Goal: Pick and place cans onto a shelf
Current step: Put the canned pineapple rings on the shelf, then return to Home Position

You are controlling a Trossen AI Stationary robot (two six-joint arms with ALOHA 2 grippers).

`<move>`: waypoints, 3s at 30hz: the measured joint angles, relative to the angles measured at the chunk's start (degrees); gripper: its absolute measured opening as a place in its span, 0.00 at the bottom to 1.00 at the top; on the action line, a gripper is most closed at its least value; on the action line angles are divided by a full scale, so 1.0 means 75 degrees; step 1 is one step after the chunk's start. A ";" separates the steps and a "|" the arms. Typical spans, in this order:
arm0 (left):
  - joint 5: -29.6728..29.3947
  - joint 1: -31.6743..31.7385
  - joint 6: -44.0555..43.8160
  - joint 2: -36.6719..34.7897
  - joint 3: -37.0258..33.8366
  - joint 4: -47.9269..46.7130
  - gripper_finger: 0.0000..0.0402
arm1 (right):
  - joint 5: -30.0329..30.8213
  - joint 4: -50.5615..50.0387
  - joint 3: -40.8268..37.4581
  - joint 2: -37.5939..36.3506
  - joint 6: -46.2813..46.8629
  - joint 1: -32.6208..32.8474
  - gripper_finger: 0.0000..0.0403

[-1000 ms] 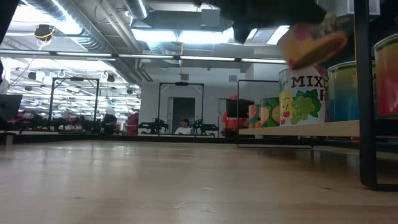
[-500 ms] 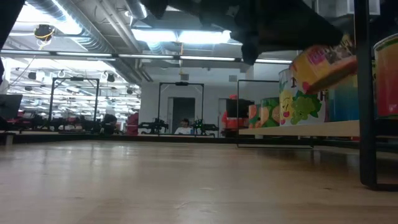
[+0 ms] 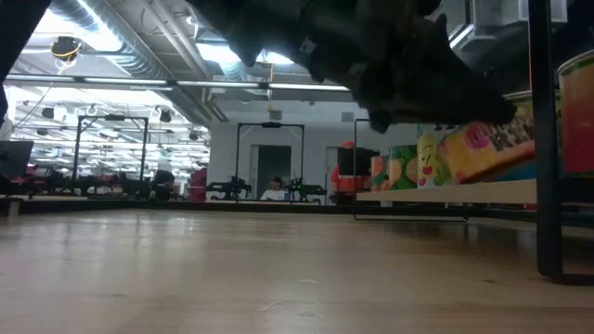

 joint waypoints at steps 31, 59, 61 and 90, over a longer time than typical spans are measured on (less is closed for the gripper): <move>-0.0256 -0.0006 0.0553 -0.0166 -0.0006 0.0117 0.15 | -0.0003 -0.0008 0.0000 0.0000 0.0003 -0.0003 0.26; -0.0819 -0.0087 0.0093 -0.1413 -0.0001 -0.4348 0.15 | -0.0005 -0.0040 0.0000 0.0006 0.0035 -0.0001 0.26; -0.0822 -0.0085 0.0061 -0.1296 -0.0003 -0.4386 0.14 | -0.0006 -0.0038 0.0000 0.0006 0.0035 -0.0001 0.26; -0.0440 0.0254 0.0268 -0.0498 0.0000 -0.1308 0.01 | -0.0006 -0.0037 0.0000 0.0006 0.0042 -0.0002 0.26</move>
